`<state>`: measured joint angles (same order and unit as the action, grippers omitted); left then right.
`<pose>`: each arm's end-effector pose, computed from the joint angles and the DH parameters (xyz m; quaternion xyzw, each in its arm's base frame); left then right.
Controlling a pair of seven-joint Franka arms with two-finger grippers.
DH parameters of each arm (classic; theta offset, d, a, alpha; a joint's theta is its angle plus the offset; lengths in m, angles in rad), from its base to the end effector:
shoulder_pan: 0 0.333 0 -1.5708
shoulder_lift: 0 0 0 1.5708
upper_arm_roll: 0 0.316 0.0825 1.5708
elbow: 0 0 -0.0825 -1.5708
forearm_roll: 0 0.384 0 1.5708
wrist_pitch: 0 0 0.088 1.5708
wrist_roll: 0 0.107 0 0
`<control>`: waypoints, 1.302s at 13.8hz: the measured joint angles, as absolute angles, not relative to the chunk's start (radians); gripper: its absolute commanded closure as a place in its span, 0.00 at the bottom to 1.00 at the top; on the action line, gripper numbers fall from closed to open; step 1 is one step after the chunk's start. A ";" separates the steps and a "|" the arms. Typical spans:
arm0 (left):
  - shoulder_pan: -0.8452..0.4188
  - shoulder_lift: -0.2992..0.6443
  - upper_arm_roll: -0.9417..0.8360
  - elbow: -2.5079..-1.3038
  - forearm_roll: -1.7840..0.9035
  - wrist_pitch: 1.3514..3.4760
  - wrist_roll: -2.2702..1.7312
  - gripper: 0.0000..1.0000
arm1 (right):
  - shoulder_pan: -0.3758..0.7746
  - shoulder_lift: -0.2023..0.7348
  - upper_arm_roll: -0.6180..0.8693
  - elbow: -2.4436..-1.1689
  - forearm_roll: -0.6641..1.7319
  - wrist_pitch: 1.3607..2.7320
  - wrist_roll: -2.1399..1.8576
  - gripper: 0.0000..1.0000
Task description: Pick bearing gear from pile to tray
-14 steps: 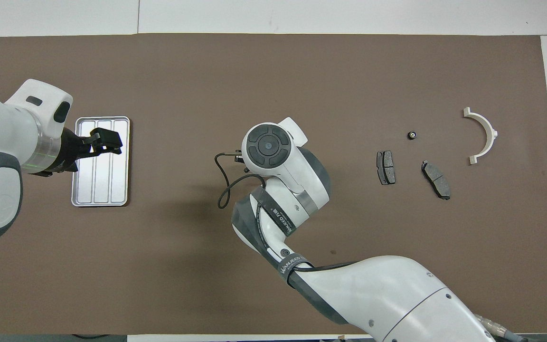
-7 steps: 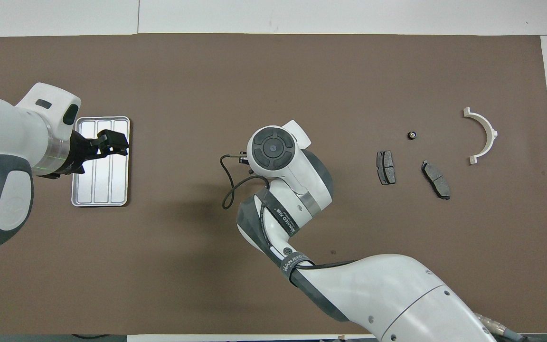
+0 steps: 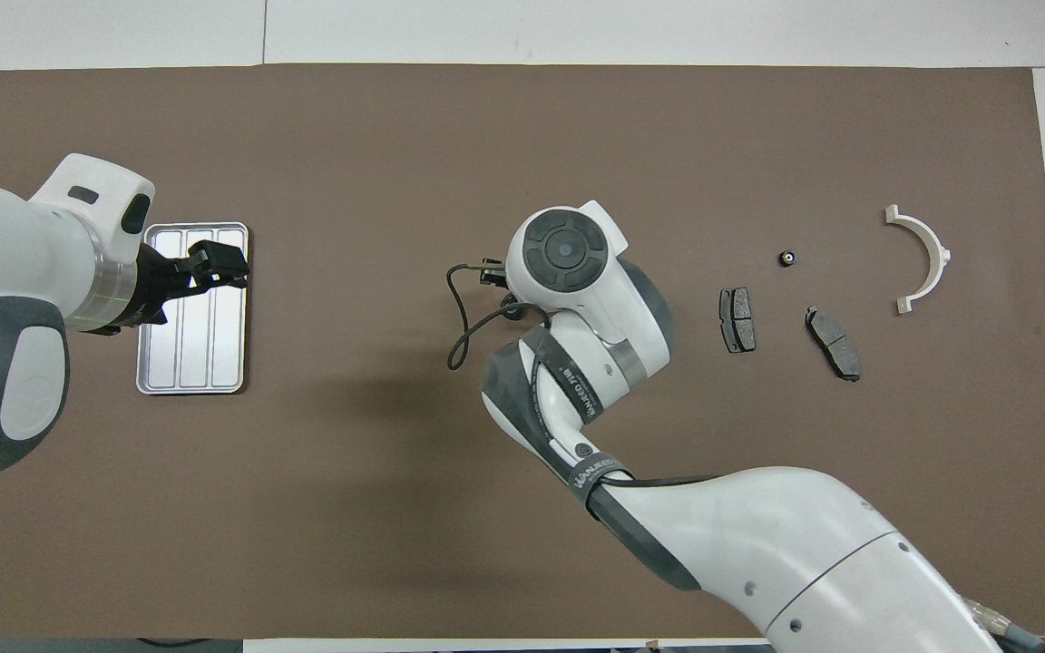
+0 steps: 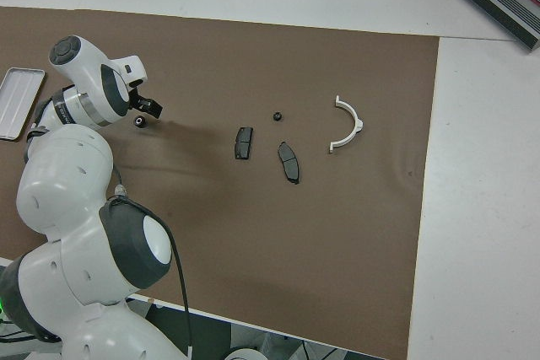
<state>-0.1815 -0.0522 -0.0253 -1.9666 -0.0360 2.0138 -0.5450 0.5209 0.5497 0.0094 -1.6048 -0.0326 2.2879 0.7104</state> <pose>0.5412 -0.1159 0.5035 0.9832 0.1748 0.0403 0.0331 0.6071 0.3540 0.3222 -0.9944 0.0807 -0.0604 0.0302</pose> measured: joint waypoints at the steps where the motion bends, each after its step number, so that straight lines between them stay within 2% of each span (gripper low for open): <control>1: -0.199 -0.045 -0.025 -1.971 -0.038 2.040 -0.585 0.00 | 0.478 0.536 0.008 -1.602 -0.033 2.274 0.647 0.11; 6: -0.314 0.026 -0.027 -1.936 -0.041 2.083 -0.739 0.00 | 0.235 0.479 0.007 -1.599 -0.031 2.212 0.289 0.12; 9: -0.419 0.143 -0.027 -1.792 -0.041 2.073 -0.866 0.00 | 0.119 0.476 0.007 -1.599 -0.028 2.189 0.107 0.12; 11: -0.486 0.267 -0.025 -1.651 -0.038 2.023 -0.929 0.00 | 0.057 0.476 0.007 -1.602 -0.021 2.181 0.011 0.13; 15: -0.586 0.523 0.004 -1.426 -0.017 1.990 -0.981 0.00 | 0.016 0.476 0.010 -1.615 -0.019 2.178 -0.052 0.16; 18: -0.651 0.575 0.014 -1.425 -0.011 2.074 -1.037 0.00 | 0.028 0.476 0.021 -1.634 0.003 2.178 -0.049 0.16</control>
